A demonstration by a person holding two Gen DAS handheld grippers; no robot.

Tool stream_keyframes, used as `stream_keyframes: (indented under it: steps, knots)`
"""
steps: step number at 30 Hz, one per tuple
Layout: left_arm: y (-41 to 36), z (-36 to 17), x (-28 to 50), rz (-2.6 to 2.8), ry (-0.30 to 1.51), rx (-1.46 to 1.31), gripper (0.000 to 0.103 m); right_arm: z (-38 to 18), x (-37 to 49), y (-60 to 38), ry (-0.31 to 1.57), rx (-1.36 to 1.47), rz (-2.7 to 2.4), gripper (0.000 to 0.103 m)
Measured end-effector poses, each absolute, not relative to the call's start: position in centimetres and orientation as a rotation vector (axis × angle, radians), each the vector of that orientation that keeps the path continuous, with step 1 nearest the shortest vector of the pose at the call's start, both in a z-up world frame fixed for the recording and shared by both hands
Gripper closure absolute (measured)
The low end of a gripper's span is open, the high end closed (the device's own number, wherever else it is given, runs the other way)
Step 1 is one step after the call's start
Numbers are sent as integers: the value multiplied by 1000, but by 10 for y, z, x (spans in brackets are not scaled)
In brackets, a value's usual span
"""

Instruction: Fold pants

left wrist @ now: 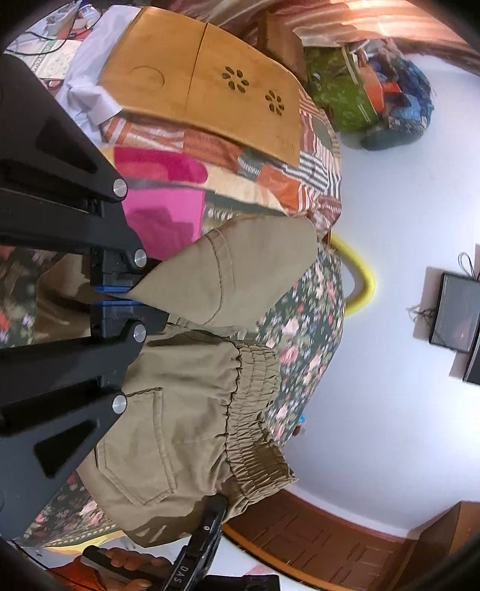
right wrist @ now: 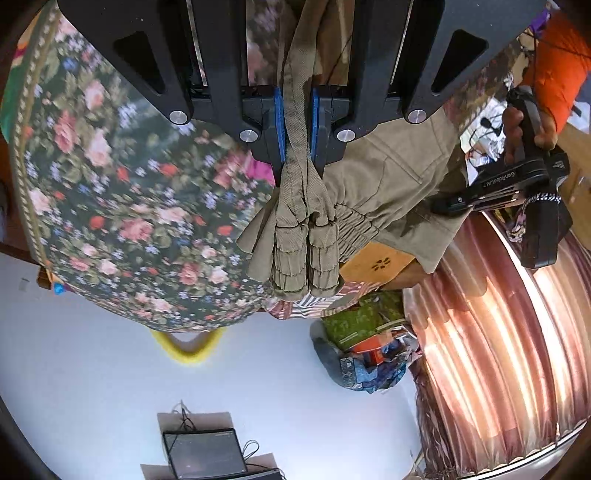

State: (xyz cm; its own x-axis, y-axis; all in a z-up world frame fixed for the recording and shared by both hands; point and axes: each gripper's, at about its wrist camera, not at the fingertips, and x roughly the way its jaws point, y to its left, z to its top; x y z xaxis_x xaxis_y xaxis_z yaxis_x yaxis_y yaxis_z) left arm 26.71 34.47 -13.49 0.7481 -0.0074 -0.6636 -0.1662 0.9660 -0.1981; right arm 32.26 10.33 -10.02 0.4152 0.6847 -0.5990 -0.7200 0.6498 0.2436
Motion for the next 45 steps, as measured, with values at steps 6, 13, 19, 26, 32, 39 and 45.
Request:
stream_keyframes:
  steps: [6,13,19,26,32,39,45]
  knots:
    - [391,-162,290,122,737,-277,102,-118,340,144,743,-60,892,93]
    - [414,-214,319,116,818,-315,102,-162,368,173,812,-65,864,93]
    - [426,-257,328,128,909,-355,101,-203,384,176,913,-115,810,93]
    - [429,-263,321,170,950,-352,86,-222,387,172,994,-178,760,79]
    - [420,-242,298,205,933,-334,68,-202,369,166,939,-274,698,63]
    - [384,-176,251,205,820,-277,68,-148,331,149,814,-265,722,62]
    - [333,-102,197,164,667,-221,62,-85,281,130,667,-209,765,62]
